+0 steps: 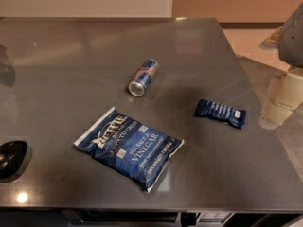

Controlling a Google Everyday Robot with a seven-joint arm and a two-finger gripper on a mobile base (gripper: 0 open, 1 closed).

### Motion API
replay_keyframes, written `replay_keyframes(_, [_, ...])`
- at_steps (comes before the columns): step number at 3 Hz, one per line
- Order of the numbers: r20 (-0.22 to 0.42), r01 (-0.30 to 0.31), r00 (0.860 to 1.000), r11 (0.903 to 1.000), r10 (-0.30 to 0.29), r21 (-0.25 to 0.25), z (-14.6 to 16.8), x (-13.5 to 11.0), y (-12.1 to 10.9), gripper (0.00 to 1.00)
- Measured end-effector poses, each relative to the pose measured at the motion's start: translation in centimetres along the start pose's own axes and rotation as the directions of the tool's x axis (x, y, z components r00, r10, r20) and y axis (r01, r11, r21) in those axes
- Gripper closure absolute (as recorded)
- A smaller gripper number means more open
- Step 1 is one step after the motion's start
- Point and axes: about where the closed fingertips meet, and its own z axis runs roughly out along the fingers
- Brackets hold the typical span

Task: Pick blue chip bag

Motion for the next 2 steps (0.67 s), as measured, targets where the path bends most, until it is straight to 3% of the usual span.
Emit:
replay_keyframes(1, [0.001,0.001,1.0,1.0,-0.001,0.002,0.0,0.0,0.0,0.0])
replay_keyframes(2, [0.005,0.031,1.0,0.9995,-0.031,-0.01,1.0,-1.2,-1.9,0.0])
